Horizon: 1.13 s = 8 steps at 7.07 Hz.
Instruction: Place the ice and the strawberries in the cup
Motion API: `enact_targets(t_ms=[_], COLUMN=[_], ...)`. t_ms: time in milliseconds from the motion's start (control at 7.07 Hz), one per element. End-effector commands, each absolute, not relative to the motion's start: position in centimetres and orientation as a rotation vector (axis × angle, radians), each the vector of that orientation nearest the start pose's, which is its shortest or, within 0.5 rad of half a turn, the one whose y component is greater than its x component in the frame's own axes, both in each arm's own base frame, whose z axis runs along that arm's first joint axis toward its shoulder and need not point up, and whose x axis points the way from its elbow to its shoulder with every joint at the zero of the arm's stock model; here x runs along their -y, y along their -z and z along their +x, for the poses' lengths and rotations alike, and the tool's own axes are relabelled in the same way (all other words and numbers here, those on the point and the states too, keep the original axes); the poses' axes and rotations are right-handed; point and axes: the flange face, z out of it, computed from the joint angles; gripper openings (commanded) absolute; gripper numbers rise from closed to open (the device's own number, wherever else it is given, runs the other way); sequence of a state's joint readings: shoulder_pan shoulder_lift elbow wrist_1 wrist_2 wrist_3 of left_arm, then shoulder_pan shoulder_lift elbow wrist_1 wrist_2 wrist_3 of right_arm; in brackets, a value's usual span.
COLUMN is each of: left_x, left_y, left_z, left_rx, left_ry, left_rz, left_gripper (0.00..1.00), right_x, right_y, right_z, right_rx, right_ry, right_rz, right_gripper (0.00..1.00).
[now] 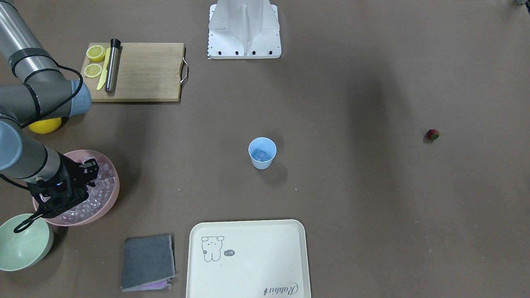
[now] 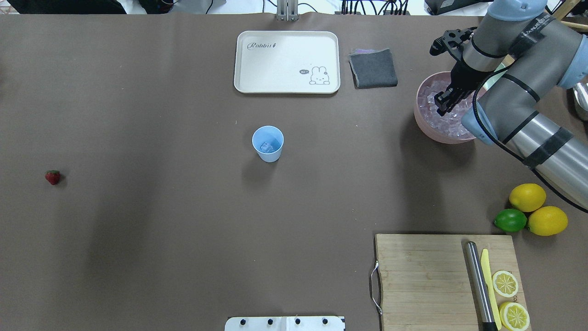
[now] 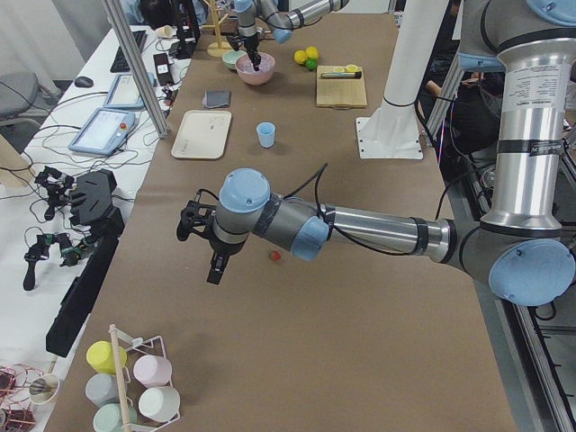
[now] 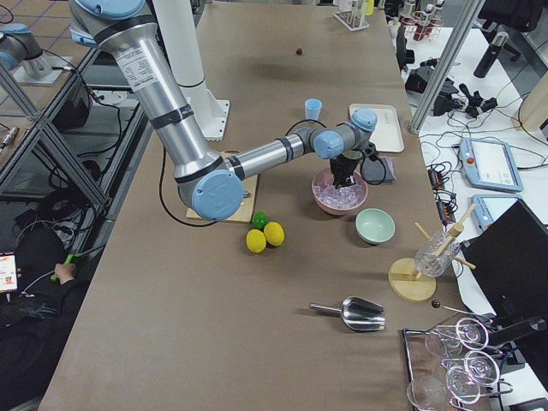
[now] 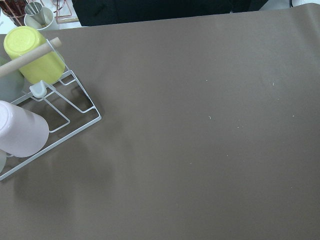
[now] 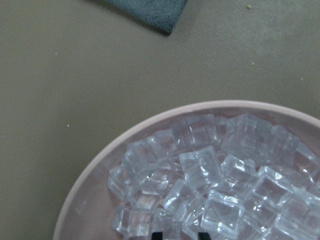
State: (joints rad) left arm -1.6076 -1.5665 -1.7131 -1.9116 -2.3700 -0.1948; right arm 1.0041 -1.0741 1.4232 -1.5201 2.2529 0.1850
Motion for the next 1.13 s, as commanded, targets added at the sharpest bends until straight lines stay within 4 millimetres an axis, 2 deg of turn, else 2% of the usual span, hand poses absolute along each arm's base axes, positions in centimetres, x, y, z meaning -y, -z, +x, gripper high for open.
enact_targets(t_ms=[0,283,566,990], left_x=[50.3,50.0,49.9,49.4], left_y=[-55.0,-54.7,-54.7,-54.9], left_z=[-8.0,-7.8,-7.8,-7.8], left_rx=[-0.816,-0.842,-0.851,-0.853], left_ry=[0.024,0.016,0.014,0.015], left_rz=[0.39,0.386,0.385,0.38], left_gripper=[0.98,0.98,0.98,0.98], right_x=[61.9,61.9,62.1,62.9], right_y=[-42.8,-43.3,-43.3,-43.5], right_z=[-31.8,-32.1,-32.0,-30.6], right_rx=[0.78,0.775,0.765,0.723], right_ry=[0.395,0.332,0.328,0.315], right_rz=[0.069,0.034,0.041,0.076], right_gripper=[0.9,0.9,0.85,0.84])
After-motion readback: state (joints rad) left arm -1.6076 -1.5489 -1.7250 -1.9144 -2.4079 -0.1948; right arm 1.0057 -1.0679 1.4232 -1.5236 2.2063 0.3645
